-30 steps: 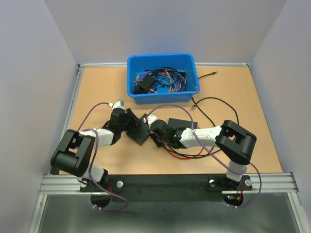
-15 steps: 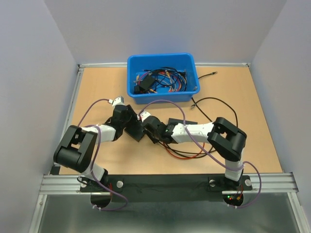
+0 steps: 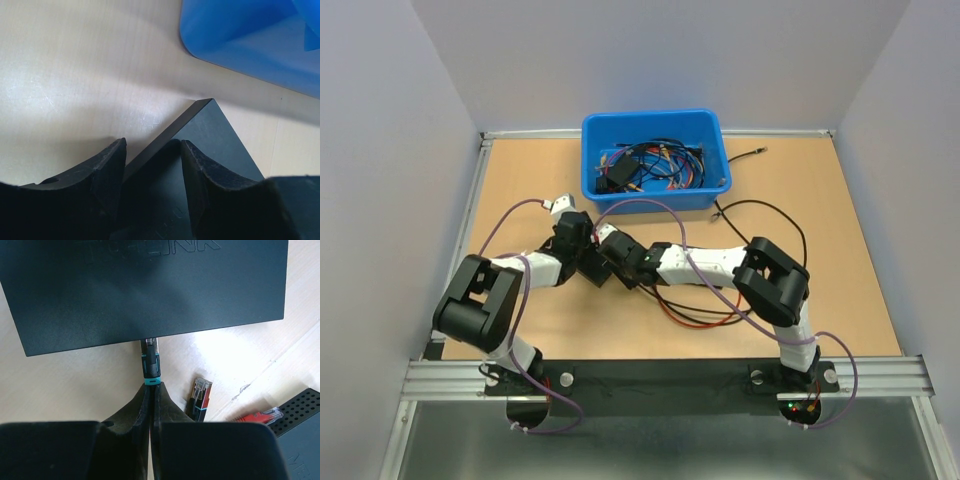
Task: Insert the plug into the switch port
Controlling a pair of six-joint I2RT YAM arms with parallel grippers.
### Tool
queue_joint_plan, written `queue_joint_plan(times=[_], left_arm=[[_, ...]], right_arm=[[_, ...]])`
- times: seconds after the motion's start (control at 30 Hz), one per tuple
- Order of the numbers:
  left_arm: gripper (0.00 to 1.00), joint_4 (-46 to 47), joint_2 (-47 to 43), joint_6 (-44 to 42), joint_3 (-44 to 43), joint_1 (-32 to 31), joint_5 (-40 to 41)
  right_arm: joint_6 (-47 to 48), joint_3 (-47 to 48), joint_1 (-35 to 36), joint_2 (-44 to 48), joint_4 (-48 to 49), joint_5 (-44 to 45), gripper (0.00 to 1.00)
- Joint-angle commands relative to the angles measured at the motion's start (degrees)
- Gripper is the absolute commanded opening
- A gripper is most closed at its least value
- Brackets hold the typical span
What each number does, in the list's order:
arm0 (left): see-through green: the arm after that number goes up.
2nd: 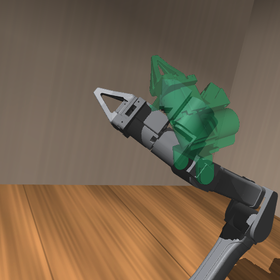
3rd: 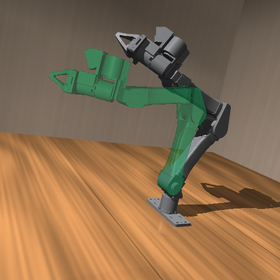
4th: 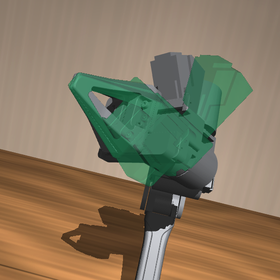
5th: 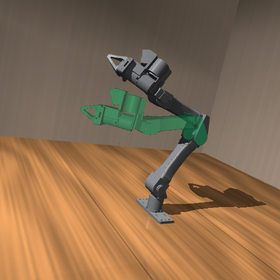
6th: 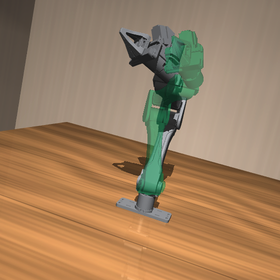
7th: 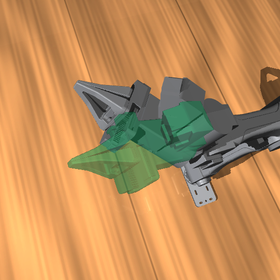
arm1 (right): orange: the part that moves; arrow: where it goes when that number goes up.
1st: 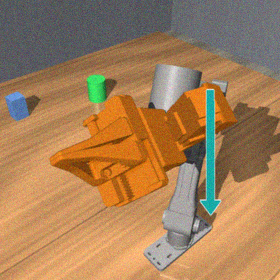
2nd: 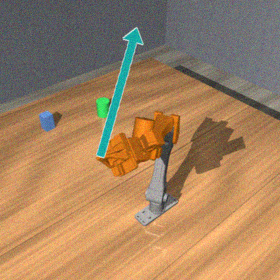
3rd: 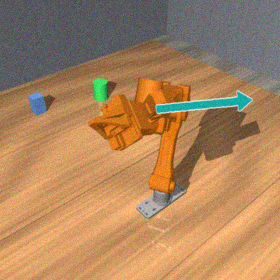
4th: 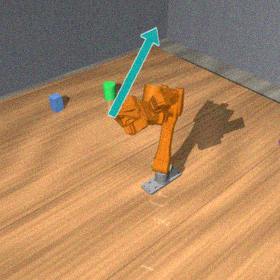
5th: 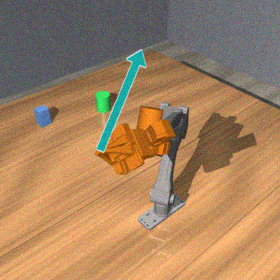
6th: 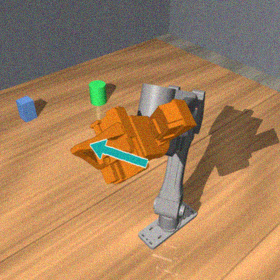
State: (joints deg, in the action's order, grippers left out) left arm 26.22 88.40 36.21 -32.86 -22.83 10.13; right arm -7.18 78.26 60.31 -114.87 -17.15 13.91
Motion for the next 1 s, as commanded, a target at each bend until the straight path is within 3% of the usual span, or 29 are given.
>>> queue_joint_plan(times=[0.0,0.33,0.97], left_arm=[[0.56,-12.33,3.09,3.43,0.96,-5.65,-11.36],[0.55,-13.21,3.80,3.43,0.08,-6.26,-10.57],[0.54,-12.86,3.36,3.69,0.43,-6.17,-10.83]], right_arm=[[1.11,7.43,-0.02,3.59,21.10,0.76,0.00],[-1.17,7.17,-0.02,8.35,22.24,2.87,0.00],[-2.14,2.16,-0.02,3.34,22.86,3.05,0.00]])
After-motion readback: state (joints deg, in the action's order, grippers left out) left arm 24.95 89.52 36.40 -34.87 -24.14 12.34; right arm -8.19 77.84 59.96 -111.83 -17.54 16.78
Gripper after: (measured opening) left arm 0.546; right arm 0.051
